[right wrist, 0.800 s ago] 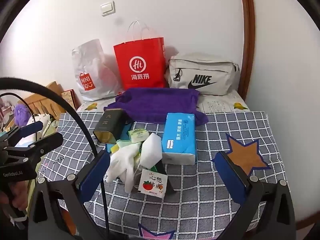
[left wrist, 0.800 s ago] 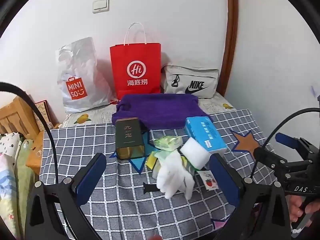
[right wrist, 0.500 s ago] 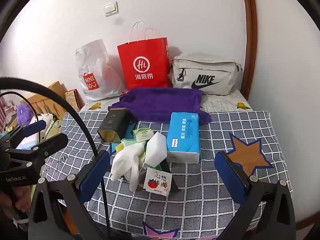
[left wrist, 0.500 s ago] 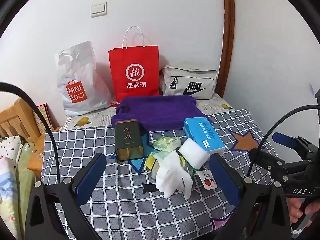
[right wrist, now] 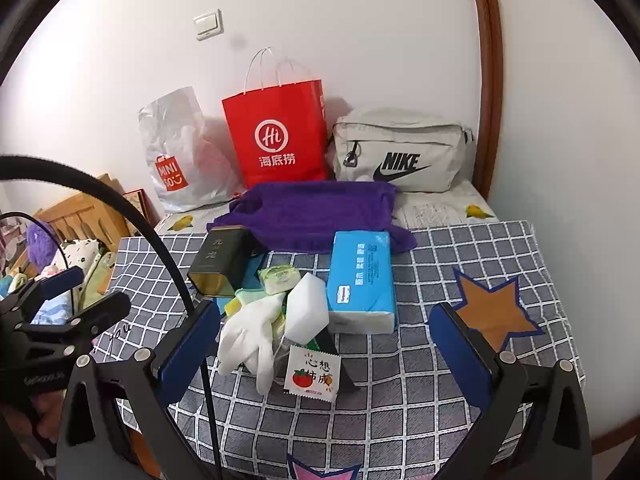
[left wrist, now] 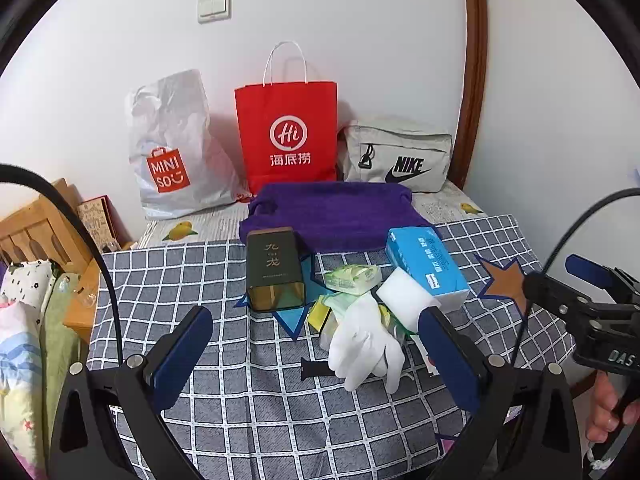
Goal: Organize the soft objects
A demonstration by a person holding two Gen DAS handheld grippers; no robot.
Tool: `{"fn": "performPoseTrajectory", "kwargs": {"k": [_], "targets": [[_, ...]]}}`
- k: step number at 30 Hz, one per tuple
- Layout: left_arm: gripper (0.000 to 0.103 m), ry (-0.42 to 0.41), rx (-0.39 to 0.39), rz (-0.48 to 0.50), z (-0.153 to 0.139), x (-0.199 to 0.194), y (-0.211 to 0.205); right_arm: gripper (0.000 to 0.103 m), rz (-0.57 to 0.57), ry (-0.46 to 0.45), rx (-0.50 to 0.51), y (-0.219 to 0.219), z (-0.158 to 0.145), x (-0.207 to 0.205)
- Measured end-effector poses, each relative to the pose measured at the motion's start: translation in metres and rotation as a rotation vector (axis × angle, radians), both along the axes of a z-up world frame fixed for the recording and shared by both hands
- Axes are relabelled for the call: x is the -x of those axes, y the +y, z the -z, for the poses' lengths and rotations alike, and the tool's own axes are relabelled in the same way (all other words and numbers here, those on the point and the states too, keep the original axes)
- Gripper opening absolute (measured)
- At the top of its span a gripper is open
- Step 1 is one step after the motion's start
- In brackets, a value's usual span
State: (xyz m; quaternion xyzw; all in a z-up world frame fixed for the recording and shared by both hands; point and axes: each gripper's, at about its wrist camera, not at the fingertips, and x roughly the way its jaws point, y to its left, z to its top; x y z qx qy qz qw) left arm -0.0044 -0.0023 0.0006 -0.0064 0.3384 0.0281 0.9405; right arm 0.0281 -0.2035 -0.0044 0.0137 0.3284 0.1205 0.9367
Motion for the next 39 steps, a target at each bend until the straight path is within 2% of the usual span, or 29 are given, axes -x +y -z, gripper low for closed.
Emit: {"fn": "performPoseTrajectory", "kwargs": {"k": [19, 29, 39], "targets": [[0.103, -0.008, -0.023, -0.026, -0.002, 0.014, -0.002, 0.103, 0.031, -0.019, 0.02, 0.005, -0.008, 0.002], [0.103, -0.044, 0.003, -0.044, -0.023, 0.033, 0.006, 0.103, 0.036, -0.026, 0.007, 0.002, -0.011, 0.005], [0.103, -0.093, -0.027, -0.053, -0.033, 0.048, 0.01, 0.103, 0.033, -0.022, -0.013, 0.002, -0.009, 0.001]]}}
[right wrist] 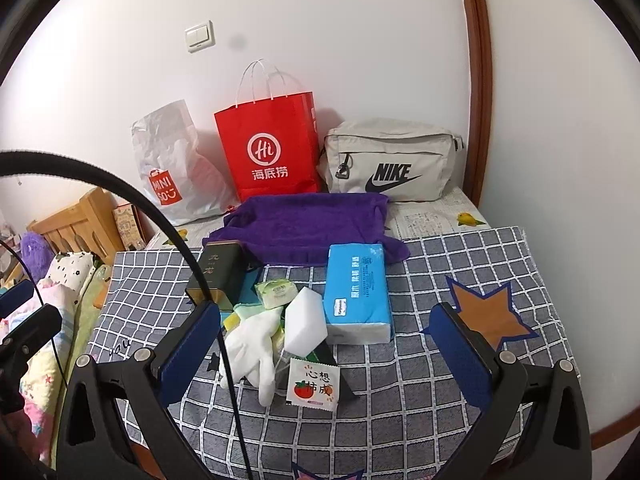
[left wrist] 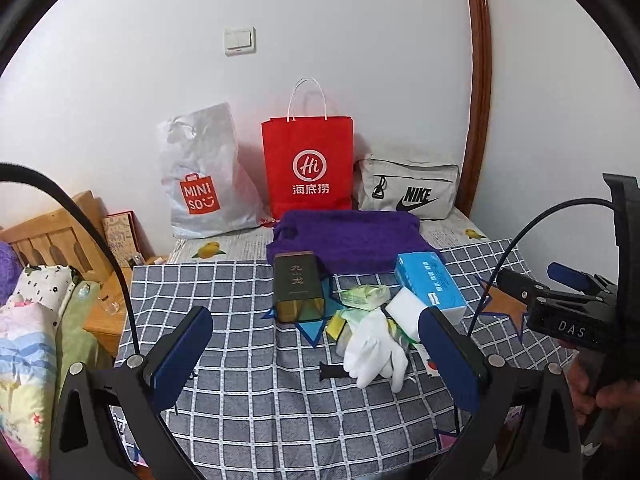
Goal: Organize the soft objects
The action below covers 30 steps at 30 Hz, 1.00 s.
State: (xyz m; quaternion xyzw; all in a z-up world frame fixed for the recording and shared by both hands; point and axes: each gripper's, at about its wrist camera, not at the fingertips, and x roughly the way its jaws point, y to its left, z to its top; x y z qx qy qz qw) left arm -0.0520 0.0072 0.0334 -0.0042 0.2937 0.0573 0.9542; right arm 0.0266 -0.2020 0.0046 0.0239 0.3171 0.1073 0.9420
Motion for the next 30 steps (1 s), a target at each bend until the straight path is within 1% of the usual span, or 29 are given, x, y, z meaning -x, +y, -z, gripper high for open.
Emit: {"fn": "performPoseTrajectory", "kwargs": {"k": [5, 10, 16, 20, 30], "targets": [[0.103, -0.003, -0.009, 0.01, 0.003, 0.002, 0.0, 0.103, -0.013, 0.017, 0.012, 0.006, 0.006, -0.007], [0.103, -0.017, -0.042, 0.011, 0.004, 0.003, -0.003, 0.103, -0.027, 0.036, 0.025, 0.013, 0.013, -0.014], [0.103, -0.018, -0.029, 0.013, 0.004, 0.002, -0.001, 0.103, -0.031, 0.058, 0.033, 0.016, 0.02, -0.019], [0.103, -0.013, -0.037, 0.007, 0.005, 0.002, -0.001, 0.103, -0.035, 0.068, 0.041, 0.019, 0.022, -0.02], [0.103, -0.007, -0.026, 0.009, 0.004, 0.002, -0.002, 0.103, -0.041, 0.066, 0.043, 0.019, 0.023, -0.019]]}}
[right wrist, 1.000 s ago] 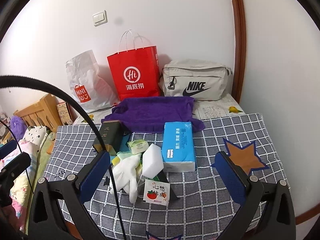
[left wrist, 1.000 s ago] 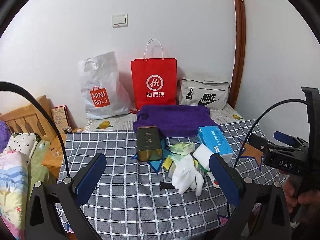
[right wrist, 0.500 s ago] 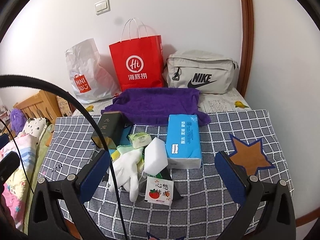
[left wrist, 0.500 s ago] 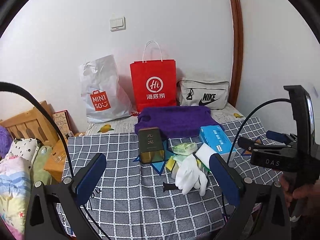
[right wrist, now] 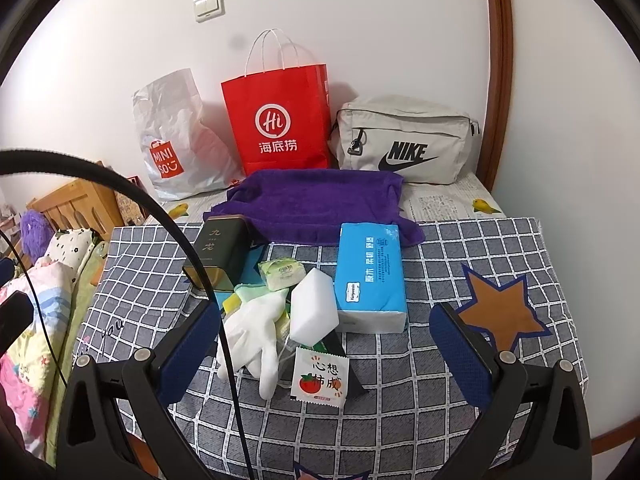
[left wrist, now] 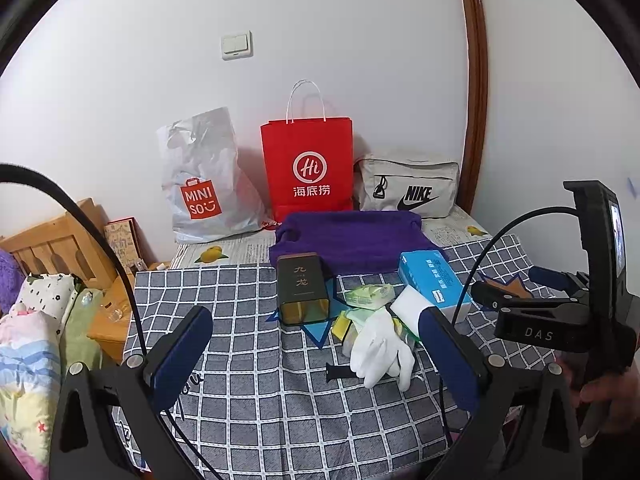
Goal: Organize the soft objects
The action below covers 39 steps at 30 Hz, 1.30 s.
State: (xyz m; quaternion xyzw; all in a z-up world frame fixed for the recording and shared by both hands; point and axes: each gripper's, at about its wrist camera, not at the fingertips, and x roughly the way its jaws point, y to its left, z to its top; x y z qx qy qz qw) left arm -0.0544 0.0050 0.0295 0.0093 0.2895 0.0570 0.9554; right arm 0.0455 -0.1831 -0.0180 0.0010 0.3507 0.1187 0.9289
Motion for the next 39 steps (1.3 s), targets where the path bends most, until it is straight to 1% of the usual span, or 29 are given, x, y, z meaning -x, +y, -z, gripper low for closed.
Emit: {"fn": "performPoseTrajectory", "kwargs": {"k": [14, 27, 30, 32, 35, 39], "targets": [[0.103, 0.045, 0.011, -0.02, 0.009, -0.013, 0.009, 0.103, 0.0, 0.008, 0.002, -0.001, 0.002, 0.001], [0.103, 0.043, 0.011, -0.021, 0.013, -0.016, 0.013, 0.103, 0.022, -0.01, -0.002, -0.006, 0.0, 0.004], [0.103, 0.047, 0.008, -0.025, 0.017, -0.02, 0.016, 0.103, 0.027, -0.01, 0.009, -0.007, 0.002, 0.005], [0.103, 0.06, 0.007, -0.02, 0.023, -0.024, 0.017, 0.103, 0.025, -0.009, 0.012, -0.009, 0.007, 0.004], [0.103, 0.086, 0.025, -0.015, 0.034, -0.032, 0.022, 0.103, 0.02, 0.023, 0.015, -0.012, 0.023, -0.001], [0.103, 0.128, 0.048, -0.009, 0.051, -0.044, 0.027, 0.103, 0.004, 0.074, 0.031, -0.013, 0.052, -0.01]]}}
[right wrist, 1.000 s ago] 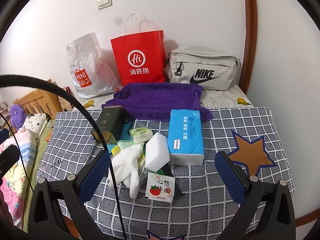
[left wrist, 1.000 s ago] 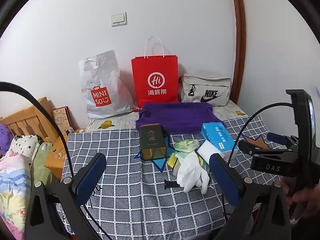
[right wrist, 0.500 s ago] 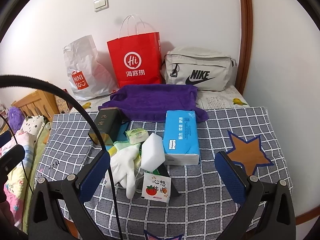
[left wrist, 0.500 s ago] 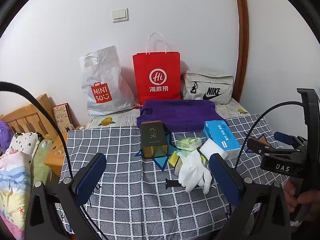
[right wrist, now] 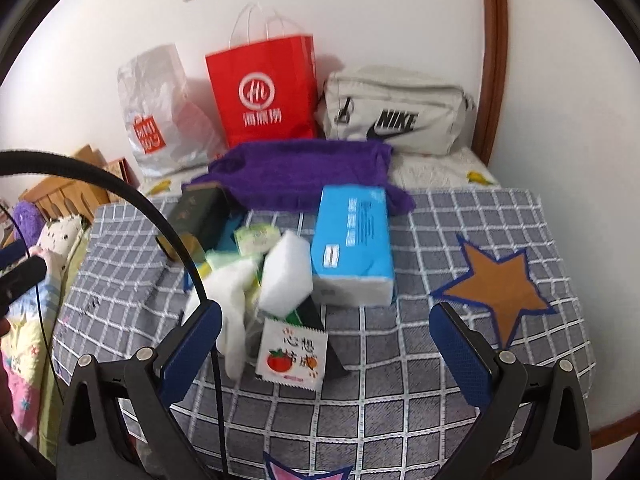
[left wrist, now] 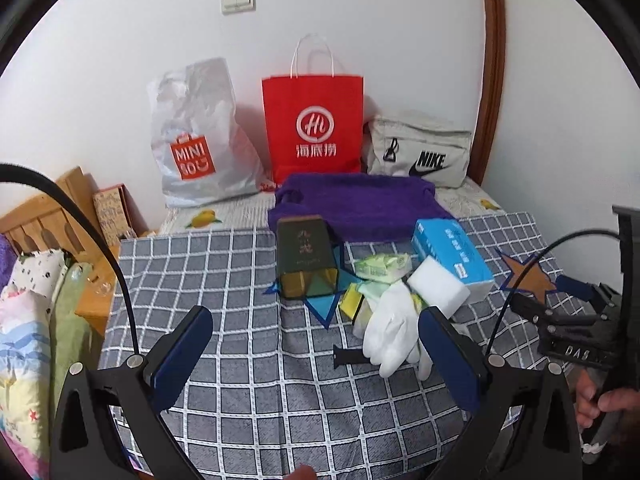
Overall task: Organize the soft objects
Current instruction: 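Grasp the white glove with the left gripper while the right gripper grasps the white snack packet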
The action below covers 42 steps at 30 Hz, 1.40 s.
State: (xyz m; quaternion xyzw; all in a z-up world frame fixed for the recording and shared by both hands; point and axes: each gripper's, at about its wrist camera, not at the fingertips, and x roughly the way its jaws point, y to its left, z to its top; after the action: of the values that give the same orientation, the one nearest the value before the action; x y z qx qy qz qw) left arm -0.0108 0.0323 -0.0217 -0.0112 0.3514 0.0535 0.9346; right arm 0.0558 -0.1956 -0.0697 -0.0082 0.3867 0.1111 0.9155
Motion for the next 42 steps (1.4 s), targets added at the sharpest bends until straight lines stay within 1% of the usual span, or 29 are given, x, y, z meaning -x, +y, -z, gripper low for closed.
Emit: {"fn": "performPoseTrajectory", "kwargs": {"k": [5, 8, 12, 14, 17, 19, 21, 23, 24, 26, 31, 37, 42], "targets": [[0.103, 0.052, 0.002, -0.009, 0.019, -0.015, 0.005, 0.102, -0.05, 0.103, -0.017, 0.005, 0.041, -0.012], [0.103, 0.072, 0.005, -0.009, 0.029, -0.022, 0.006, 0.102, -0.073, 0.138, -0.03, 0.008, 0.058, -0.019], [0.103, 0.1, 0.03, 0.008, 0.043, -0.033, 0.008, 0.101, -0.097, 0.178, -0.038, 0.014, 0.077, -0.032], [0.103, 0.121, 0.04, 0.013, 0.05, -0.038, 0.01, 0.098, -0.103, 0.201, -0.039, 0.016, 0.089, -0.04], [0.103, 0.147, 0.042, 0.01, 0.059, -0.044, 0.011, 0.086, -0.129, 0.246, -0.072, 0.017, 0.105, -0.049], [0.103, 0.165, 0.041, 0.006, 0.064, -0.049, 0.013, 0.066, -0.148, 0.274, -0.104, 0.017, 0.113, -0.053], [0.103, 0.179, 0.045, 0.004, 0.069, -0.052, 0.014, 0.058, -0.137, 0.268, -0.092, 0.016, 0.113, -0.053], [0.103, 0.191, 0.054, 0.001, 0.073, -0.056, 0.017, 0.056, -0.137, 0.237, -0.092, 0.013, 0.108, -0.049], [0.103, 0.195, 0.06, 0.001, 0.075, -0.058, 0.019, 0.052, -0.138, 0.224, -0.098, 0.011, 0.106, -0.048], [0.103, 0.206, 0.069, -0.003, 0.08, -0.062, 0.021, 0.05, -0.141, 0.211, -0.096, 0.009, 0.1, -0.044], [0.103, 0.242, 0.067, 0.012, 0.095, -0.071, 0.02, 0.049, -0.14, 0.19, -0.063, 0.008, 0.09, -0.04], [0.103, 0.27, 0.059, 0.047, 0.105, -0.078, 0.015, 0.049, -0.146, 0.172, -0.075, -0.003, 0.079, -0.031], [0.103, 0.28, 0.098, 0.082, 0.111, -0.089, 0.013, 0.049, -0.144, 0.153, -0.083, -0.01, 0.07, -0.029]]}}
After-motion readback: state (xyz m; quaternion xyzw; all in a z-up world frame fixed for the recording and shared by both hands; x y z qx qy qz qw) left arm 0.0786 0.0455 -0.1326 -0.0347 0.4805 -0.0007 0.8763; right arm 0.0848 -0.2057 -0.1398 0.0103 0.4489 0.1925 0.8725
